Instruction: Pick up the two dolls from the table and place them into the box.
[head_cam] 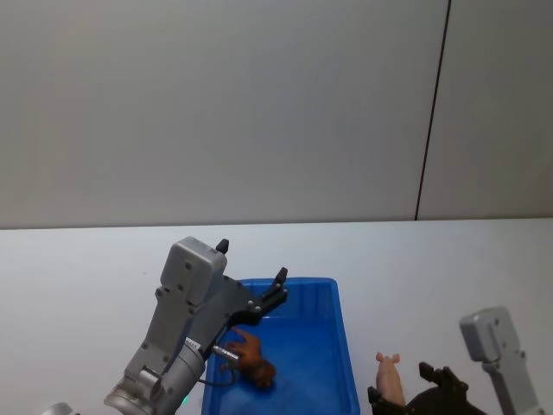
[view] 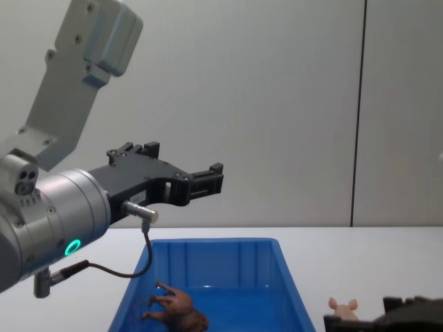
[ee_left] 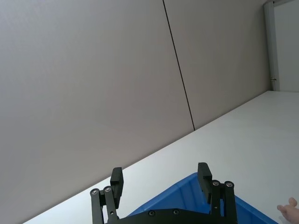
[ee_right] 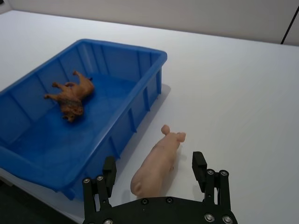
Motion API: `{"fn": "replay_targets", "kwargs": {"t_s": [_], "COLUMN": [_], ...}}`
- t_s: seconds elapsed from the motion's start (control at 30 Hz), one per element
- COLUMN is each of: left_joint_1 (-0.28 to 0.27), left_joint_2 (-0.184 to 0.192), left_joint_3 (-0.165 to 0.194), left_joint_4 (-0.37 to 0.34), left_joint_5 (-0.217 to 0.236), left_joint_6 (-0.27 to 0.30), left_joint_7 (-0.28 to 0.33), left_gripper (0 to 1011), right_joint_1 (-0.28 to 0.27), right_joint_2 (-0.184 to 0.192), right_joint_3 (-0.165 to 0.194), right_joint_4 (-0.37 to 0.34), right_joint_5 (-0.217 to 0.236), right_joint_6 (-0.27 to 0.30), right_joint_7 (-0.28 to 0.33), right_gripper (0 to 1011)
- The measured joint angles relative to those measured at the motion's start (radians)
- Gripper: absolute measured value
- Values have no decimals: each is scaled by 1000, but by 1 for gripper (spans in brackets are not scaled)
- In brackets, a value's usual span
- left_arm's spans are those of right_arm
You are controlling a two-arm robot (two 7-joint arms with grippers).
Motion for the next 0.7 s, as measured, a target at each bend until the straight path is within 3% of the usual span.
{"fn": "replay_targets", "kwargs": {"t_s": [0.33,0.7], "left_joint_1": [0,0], "left_joint_2": [0,0], "left_joint_3": [0,0], "left_joint_4": [0,0], "left_joint_5": [0,0], "left_joint_6": [0,0], "left_joint_7": [0,0], "left_gripper": [1003,1003], "right_joint_1": [10,28], "right_joint_2": [-22,-42], "right_joint_3": [-14,-21], "right_joint_4": [43,79], "right_joint_5": [-19,-23], "right_joint_6": [17,31], "right_joint_7": [-14,-19], "right_gripper": [994,729]}}
